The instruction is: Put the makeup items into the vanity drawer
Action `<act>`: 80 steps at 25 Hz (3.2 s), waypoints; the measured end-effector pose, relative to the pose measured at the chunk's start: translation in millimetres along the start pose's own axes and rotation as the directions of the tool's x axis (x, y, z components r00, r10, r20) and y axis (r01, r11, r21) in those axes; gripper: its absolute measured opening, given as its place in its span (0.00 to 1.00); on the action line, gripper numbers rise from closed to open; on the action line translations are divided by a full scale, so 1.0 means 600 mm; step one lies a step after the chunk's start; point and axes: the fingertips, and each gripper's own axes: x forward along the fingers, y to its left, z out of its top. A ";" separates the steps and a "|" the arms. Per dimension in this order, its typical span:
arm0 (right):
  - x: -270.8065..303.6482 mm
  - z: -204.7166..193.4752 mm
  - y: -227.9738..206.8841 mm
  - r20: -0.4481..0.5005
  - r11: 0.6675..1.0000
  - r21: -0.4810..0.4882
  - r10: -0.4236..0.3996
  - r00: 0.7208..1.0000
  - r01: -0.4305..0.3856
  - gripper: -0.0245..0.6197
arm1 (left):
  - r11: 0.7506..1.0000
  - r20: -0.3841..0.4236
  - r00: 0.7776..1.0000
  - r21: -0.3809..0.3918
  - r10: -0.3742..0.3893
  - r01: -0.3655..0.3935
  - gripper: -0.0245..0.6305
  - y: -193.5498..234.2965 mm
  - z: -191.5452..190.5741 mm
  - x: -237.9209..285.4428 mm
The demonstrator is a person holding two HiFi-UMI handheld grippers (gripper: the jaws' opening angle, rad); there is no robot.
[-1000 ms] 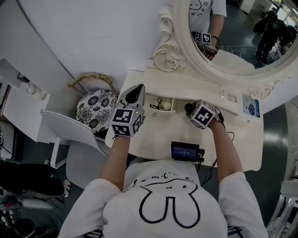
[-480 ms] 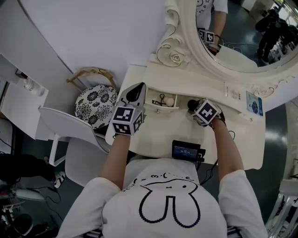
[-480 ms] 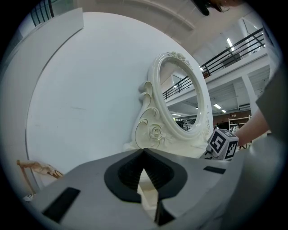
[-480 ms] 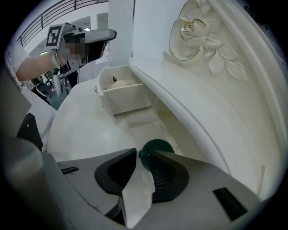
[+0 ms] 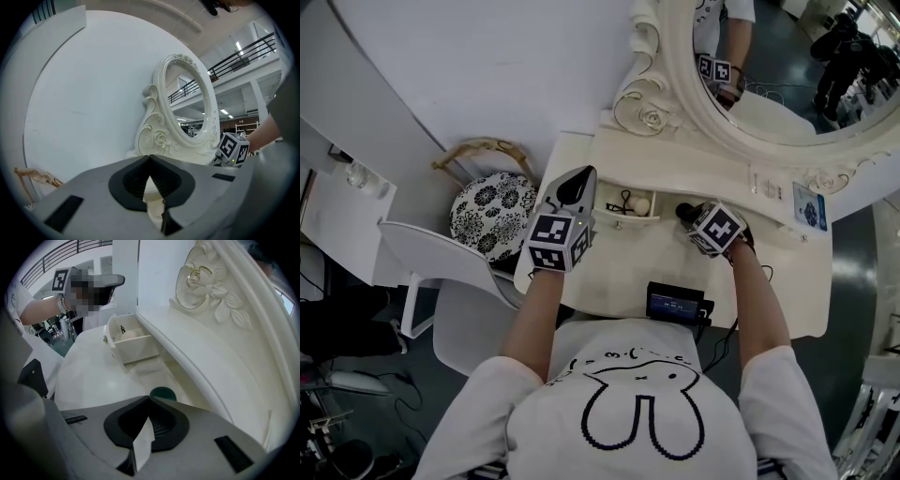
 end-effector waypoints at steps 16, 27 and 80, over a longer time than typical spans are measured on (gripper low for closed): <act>-0.101 0.077 0.019 0.094 0.999 -0.024 -0.036 0.995 0.038 0.08 | 0.999 0.006 0.999 -0.008 -0.040 0.040 0.04 -0.020 0.052 -0.005; -0.110 0.176 0.069 0.176 0.995 -0.099 0.047 0.983 -0.030 0.08 | 0.999 0.020 0.999 0.008 -0.033 0.032 0.04 0.015 0.066 -0.021; -0.069 0.284 0.129 0.197 0.924 -0.285 -0.204 0.959 0.255 0.03 | 1.000 0.048 0.999 0.011 0.025 -0.026 0.04 0.129 0.070 -0.130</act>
